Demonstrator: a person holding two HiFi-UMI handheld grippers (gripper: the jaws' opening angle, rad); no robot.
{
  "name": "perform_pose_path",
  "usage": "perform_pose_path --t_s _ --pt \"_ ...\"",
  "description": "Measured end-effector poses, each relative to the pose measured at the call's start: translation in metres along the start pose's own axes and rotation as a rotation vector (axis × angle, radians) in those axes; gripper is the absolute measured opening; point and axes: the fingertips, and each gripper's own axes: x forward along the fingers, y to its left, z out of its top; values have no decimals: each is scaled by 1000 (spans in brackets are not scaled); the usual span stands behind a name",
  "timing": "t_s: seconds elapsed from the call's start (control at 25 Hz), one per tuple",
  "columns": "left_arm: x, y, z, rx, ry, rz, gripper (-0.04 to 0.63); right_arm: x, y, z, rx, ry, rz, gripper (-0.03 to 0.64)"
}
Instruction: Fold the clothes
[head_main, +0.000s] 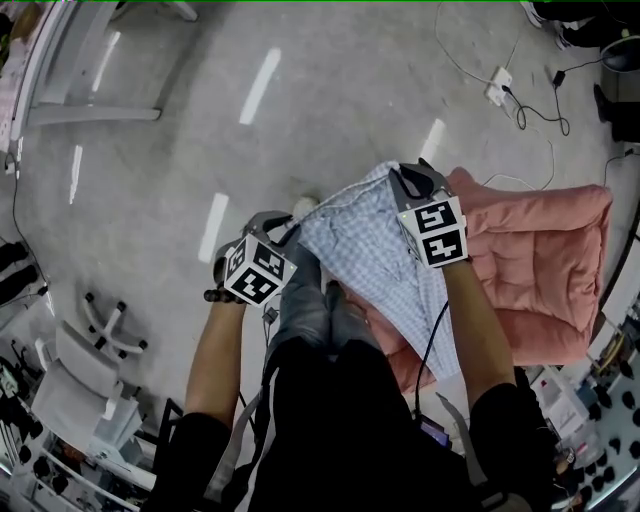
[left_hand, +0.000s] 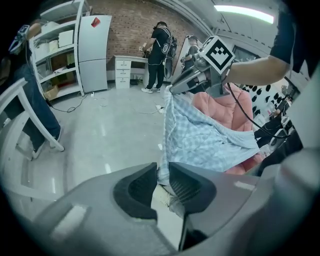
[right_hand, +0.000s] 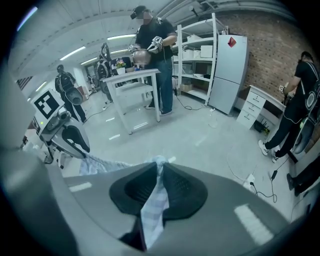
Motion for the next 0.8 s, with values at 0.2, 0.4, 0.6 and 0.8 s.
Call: perform_pose_path --t_s 0.2,0.4,0.6,0.8 --pt "0 5 -3 -13 -2 -22 89 10 -2 -2 11 6 0 44" --pt "3 18 1 -46 -17 -15 86 17 -4 1 23 21 -5 46" --pt "4 22 5 -35 -23 -16 94 26 0 -4 44 29 17 126" --pt "-2 25 -2 -40 -21 -17 94 34 12 -3 35 46 39 150"
